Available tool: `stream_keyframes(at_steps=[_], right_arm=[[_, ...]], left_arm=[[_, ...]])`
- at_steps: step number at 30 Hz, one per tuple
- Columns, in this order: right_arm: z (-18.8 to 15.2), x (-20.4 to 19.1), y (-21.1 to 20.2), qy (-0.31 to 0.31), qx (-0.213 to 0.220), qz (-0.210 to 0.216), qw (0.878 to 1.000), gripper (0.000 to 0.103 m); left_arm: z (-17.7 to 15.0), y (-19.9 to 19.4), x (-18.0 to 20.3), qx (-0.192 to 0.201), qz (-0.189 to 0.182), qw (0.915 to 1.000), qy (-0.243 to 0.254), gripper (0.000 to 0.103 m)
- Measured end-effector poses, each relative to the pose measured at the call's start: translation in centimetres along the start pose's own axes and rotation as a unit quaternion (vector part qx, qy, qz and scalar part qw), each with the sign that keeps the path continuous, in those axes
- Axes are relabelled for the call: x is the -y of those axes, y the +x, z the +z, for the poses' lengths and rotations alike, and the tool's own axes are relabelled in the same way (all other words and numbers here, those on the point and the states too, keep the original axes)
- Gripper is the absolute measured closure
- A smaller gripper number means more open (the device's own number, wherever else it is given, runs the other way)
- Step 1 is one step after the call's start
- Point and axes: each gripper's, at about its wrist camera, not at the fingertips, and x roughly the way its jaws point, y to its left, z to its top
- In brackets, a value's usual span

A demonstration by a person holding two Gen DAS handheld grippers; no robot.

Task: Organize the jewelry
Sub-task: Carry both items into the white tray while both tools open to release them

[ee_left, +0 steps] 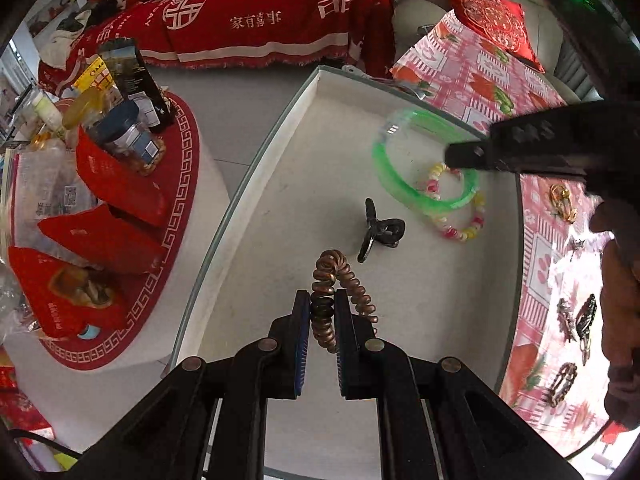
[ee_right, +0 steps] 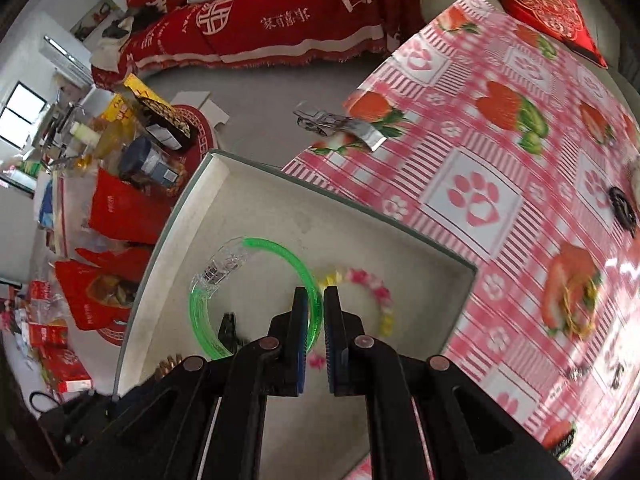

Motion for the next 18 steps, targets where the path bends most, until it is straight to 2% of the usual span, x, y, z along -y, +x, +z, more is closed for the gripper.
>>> stream_keyframes(at_steps=[12, 18], right_arm=[[1.4, -1.3, 3.5, -0.025, -0.016, -0.019, 0.999, 0.094], [1.3, -1.4, 3.6, -0.027, -0.017, -0.019, 0.999, 0.094]], left_arm=[[-1.0, 0.9, 0.1, -0.007, 0.023, 0.9997, 0.008, 0.085], [-1.0, 0.8, 0.4, -0.011, 0.036, 0.9992, 0.015, 0.085]])
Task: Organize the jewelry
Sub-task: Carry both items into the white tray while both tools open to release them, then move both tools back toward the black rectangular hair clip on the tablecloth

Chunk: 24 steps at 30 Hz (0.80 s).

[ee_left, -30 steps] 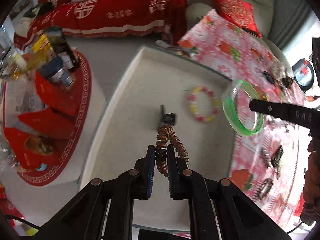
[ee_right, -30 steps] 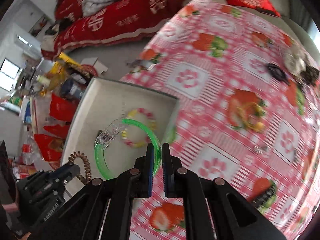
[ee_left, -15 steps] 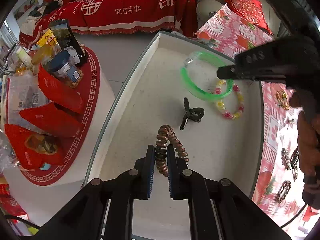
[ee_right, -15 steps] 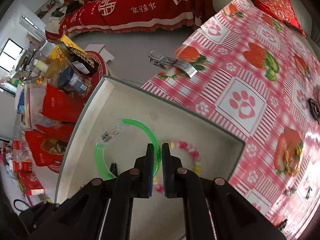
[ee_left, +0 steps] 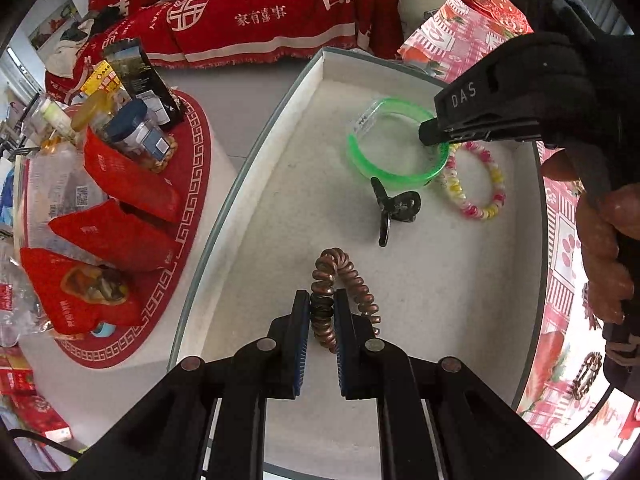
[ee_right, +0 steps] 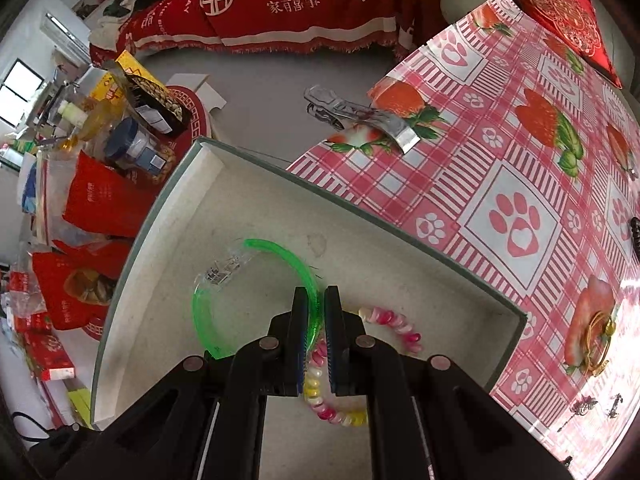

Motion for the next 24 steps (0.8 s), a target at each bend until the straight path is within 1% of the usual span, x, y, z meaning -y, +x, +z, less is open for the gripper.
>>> stream_keyframes(at_steps=[6, 8, 9, 10, 11, 12, 13, 14, 15, 18, 23, 24], right_arm=[[0.0, 0.0, -0.3, 0.002, 0.001, 0.011, 1.0, 0.092], [-0.1, 0.2, -0.8, 0.005, 0.003, 0.017, 1.0, 0.085], [-0.2, 0.3, -1.1, 0.007, 0.006, 0.023, 1.0, 0.075], [-0.2, 0.3, -1.4, 0.009, 0.01, 0.026, 1.0, 0.061], [-0.2, 0.4, -1.8, 0.011, 0.013, 0.03, 0.999, 0.055], [-0.3, 0.5, -2.3, 0.014, 0.02, 0.036, 0.999, 0.052], [-0.4, 0.6, -2.7, 0.016, 0.023, 0.038, 0.999, 0.052], [-0.5, 0.7, -3.0, 0.018, 0.025, 0.04, 0.999, 0.052], [-0.6, 0.8, -3.4, 0.021, 0.027, 0.044, 0.998, 0.052], [-1.0, 1.2, -4.8, 0.03, 0.035, 0.049, 0.998, 0.051], [-2.2, 3.4, -7.3, 0.057, 0.05, 0.05, 0.996, 0.038], [-2.8, 4.2, -8.0, 0.066, 0.055, 0.047, 0.995, 0.033]], left_arm=[[0.1, -0.5, 0.3, 0.002, 0.009, 0.9999, 0.007, 0.085], [0.2, -0.7, 0.3, 0.003, 0.006, 0.9999, 0.009, 0.085], [0.2, -0.9, 0.3, 0.004, 0.006, 0.9999, 0.01, 0.085], [0.2, -1.0, 0.4, 0.005, 0.007, 0.9999, 0.011, 0.084], [0.2, -1.1, 0.5, 0.006, 0.009, 0.9999, 0.013, 0.061], [0.3, -1.3, 0.5, 0.007, 0.012, 0.9998, 0.012, 0.011], [0.3, -1.6, 0.5, 0.015, 0.021, 0.9996, 0.008, 0.0], [0.2, -2.2, 0.5, 0.031, 0.029, 0.9991, 0.004, 0.0], [0.3, -2.6, 0.6, 0.037, 0.025, 0.9989, 0.008, 0.0], [0.6, -3.0, 0.9, 0.034, 0.023, 0.999, 0.015, 0.0], [1.0, -4.0, 1.8, 0.038, 0.013, 0.9986, 0.034, 0.0], [1.1, -4.2, 2.1, 0.035, 0.007, 0.9986, 0.04, 0.0]])
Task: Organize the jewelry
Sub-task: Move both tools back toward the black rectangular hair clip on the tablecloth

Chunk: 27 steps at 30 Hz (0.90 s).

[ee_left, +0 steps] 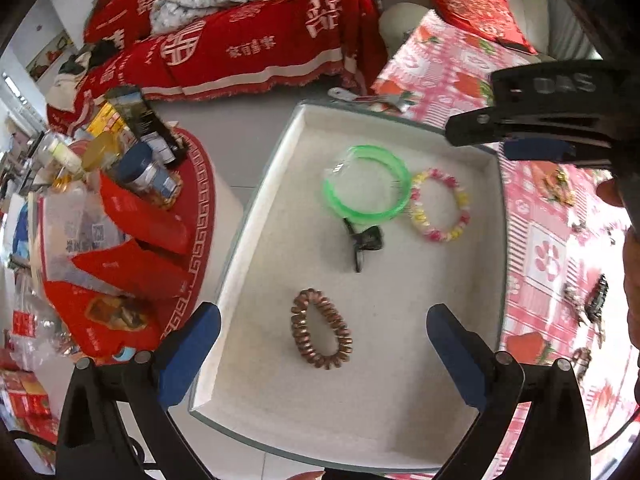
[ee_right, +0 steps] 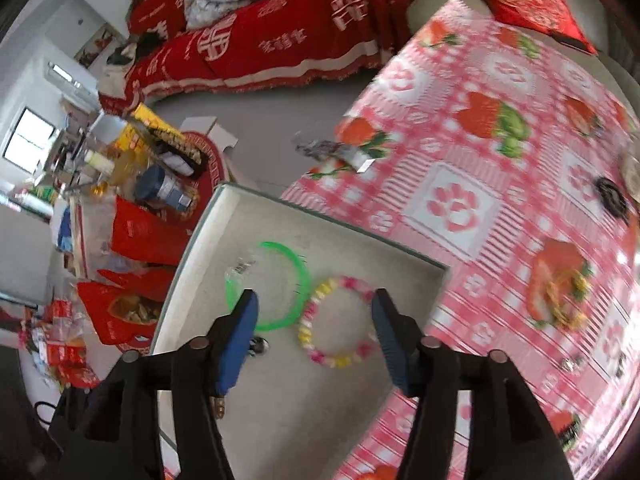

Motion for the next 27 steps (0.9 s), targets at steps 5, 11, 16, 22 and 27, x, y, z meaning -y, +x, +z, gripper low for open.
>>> stream_keyframes(at_steps=[5, 11, 16, 22, 27], right_arm=[[-2.0, 4.1, -3.5, 0.049, 0.028, -0.013, 0.998, 0.022], [-6.0, 9.9, -6.7, 0.115, 0.038, -0.048, 0.991, 0.018], [-9.8, 15.3, -8.9, 0.179, 0.04, -0.078, 0.98, 0.018], [-12.8, 20.0, -10.9, 0.22, 0.05, -0.103, 0.969, 0.017], [-14.4, 22.7, -12.1, 0.243, 0.051, -0.12, 0.961, 0.017]], left_arm=[[0.5, -0.5, 2.0, -0.016, -0.02, 0.9996, 0.016, 0.0], [1.4, -1.3, 6.3, -0.013, -0.033, 0.9978, 0.056, 0.0], [2.3, -1.7, 10.8, -0.008, -0.055, 0.9935, 0.099, 0.0], [3.4, -1.8, 15.7, -0.009, -0.073, 0.9882, 0.134, 0.0], [5.1, -1.3, 18.8, -0.01, -0.083, 0.9872, 0.135, 0.0]])
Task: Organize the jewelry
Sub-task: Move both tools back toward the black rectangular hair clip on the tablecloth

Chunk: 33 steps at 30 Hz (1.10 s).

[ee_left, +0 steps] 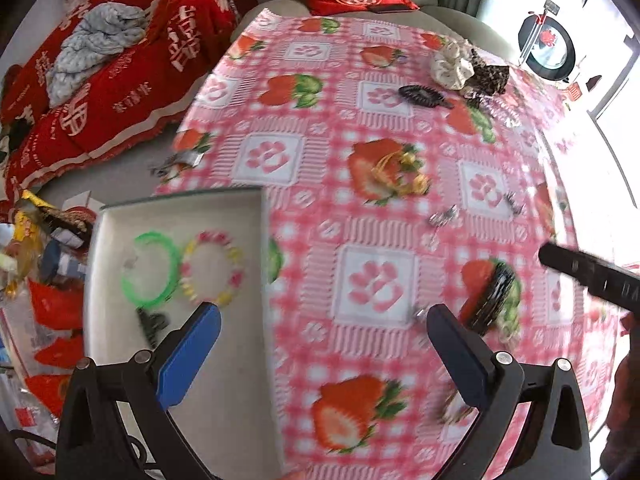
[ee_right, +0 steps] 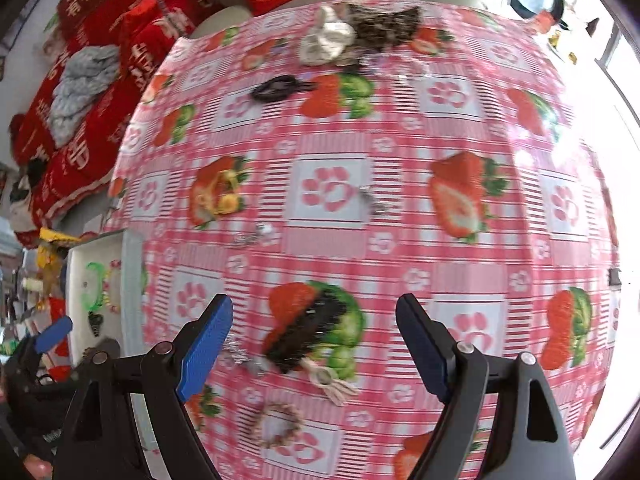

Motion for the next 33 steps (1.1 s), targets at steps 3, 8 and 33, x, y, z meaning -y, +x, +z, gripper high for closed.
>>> stream_keyframes(at_steps=[3, 8, 33], right_arm=[[0.3, 1.7, 0.1, 0.011, -0.002, -0.009, 1.0, 0.017], [1.0, 3.6, 0.9, 0.015, -0.009, -0.021, 1.0, 0.017], [6.0, 3.3, 6.6, -0.085, -0.022, -0.045, 0.995, 0.021]], left_arm=[[1.6, 1.0, 0.7, -0.005, -0.009, 0.9998, -0.017, 0.0], [4.2, 2.9, 1.8, -0.014, -0.026, 0.9989, -0.038, 0.0], [10.0, 12.6, 6.4, -0.049, -0.017, 0.9981, -0.033, 0.021]])
